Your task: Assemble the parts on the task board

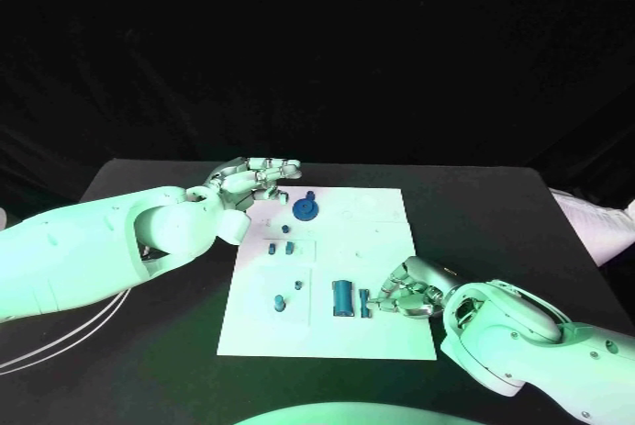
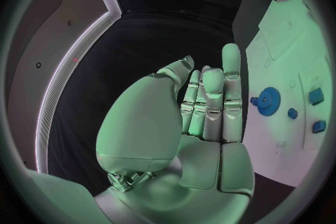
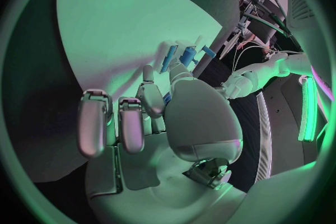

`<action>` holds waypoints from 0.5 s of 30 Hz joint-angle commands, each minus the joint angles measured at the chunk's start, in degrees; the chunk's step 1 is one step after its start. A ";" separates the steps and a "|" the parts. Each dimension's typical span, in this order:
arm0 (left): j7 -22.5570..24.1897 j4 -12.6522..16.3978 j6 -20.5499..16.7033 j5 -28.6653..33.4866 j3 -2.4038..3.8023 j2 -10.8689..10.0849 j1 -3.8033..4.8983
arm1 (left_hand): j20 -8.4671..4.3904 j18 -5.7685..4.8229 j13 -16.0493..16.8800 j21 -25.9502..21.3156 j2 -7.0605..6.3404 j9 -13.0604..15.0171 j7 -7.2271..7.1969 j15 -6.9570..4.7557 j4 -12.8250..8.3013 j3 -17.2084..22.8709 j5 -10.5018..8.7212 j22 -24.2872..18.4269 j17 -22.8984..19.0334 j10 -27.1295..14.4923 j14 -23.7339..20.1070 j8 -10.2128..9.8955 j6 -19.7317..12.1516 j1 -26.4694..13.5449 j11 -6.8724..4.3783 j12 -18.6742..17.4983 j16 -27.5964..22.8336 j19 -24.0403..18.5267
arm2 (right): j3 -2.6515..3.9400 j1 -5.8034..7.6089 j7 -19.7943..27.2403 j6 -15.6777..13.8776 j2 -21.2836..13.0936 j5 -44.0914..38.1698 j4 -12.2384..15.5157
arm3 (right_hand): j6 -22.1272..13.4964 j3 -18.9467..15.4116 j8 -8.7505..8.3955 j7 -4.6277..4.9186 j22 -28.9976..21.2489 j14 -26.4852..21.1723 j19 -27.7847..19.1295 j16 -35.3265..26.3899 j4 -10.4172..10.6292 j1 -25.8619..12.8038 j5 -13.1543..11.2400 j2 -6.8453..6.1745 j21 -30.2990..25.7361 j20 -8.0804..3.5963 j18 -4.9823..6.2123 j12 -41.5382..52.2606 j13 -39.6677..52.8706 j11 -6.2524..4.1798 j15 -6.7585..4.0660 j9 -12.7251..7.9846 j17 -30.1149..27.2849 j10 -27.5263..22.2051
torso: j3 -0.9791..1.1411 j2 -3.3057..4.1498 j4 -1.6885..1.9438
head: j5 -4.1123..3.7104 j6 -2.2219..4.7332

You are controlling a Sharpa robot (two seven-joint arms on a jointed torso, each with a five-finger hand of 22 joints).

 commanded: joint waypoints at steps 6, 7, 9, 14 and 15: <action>1.74 -1.87 0.18 0.54 -0.13 0.67 -0.78 | 0.20 0.55 0.01 -0.59 0.05 0.03 -0.16 0.20 -0.01 0.13 0.07 -0.22 -1.94 -0.39 -1.54 0.49 -0.33 -1.25 0.03 0.49 -1.23 -0.87 | 0.01 2.67 28.46 -7.74 -1.20 34.61 -5.79 | -4.00 -1.62 -3.08 2.11 -7.78 3.55 -3.01 -4.61 -0.98 3.37 1.33 1.35 -5.80 1.97 1.82 -11.97 -8.51 1.81 1.77 -2.00 5.31 -5.78 | 0.00 -1.74 -0.64 | 0.12 1.11; 2.01 -2.28 -0.07 0.92 -0.13 0.90 -0.97 | 0.25 0.53 0.03 -0.94 0.08 0.05 -0.25 0.25 -0.06 0.12 0.06 -0.36 -5.11 -0.34 -3.37 0.64 -0.23 -1.40 0.01 0.68 -2.94 -1.46 | 0.01 3.19 31.45 -7.56 -1.18 38.81 -6.94 | -4.37 -2.07 -3.48 2.27 -12.45 2.53 -4.87 -7.92 -1.55 4.44 1.45 1.89 -9.61 2.33 2.73 -18.79 -13.28 2.22 1.98 -2.55 1.57 -8.39 | -0.04 -2.09 -0.69 | 0.02 1.52; 2.34 -2.81 -0.41 1.41 -0.14 1.24 -1.19 | 0.33 0.52 0.04 -1.55 0.15 0.08 -0.36 0.26 -0.16 0.12 -0.01 -0.61 -6.47 -0.28 -5.02 0.87 -0.02 -1.57 -0.04 0.94 -4.03 -2.45 | 0.01 3.88 34.72 -7.23 -1.03 43.59 -8.49 | -5.17 -1.83 -3.98 2.75 -18.64 0.77 -7.47 -12.89 -2.20 5.75 1.48 2.39 -14.60 2.48 3.87 -27.07 -18.77 2.37 2.22 -2.96 -3.90 -12.31 | -0.07 -2.49 -0.77 | -0.05 2.03; 3.82 -5.44 -1.88 3.58 -0.15 2.93 -2.33 | 0.67 0.50 -0.01 -5.99 0.61 0.07 -0.88 0.55 -0.77 0.12 -0.20 -2.90 -10.49 0.20 -11.69 1.78 0.94 -1.85 -0.20 1.96 -10.77 -8.75 | 0.01 6.53 43.52 -3.40 0.91 58.63 -16.53 | -7.00 -0.25 -5.30 4.66 -40.95 -10.24 -17.49 -45.16 -4.05 10.39 -0.10 4.27 -36.57 4.07 7.04 -40.43 -31.27 4.46 4.02 -4.59 -33.35 -18.24 | -0.39 -4.48 -1.27 | -0.38 3.60; 4.19 -6.01 -2.12 3.90 -0.14 3.30 -2.63 | 0.86 0.44 -0.07 -7.27 0.79 0.03 -0.86 0.72 -0.83 0.25 -0.19 -3.66 -11.85 0.30 -12.94 1.79 0.96 -1.88 -0.13 2.05 -13.22 -10.35 | 0.02 6.92 44.85 -2.46 1.53 60.81 -18.28 | -7.14 0.06 -5.37 5.16 -42.88 -10.97 -18.11 -48.67 -4.28 11.05 -0.60 4.32 -39.38 4.55 7.10 -43.35 -34.71 5.02 4.57 -4.99 -35.30 -18.43 | -0.43 -4.77 -1.36 | -0.48 4.04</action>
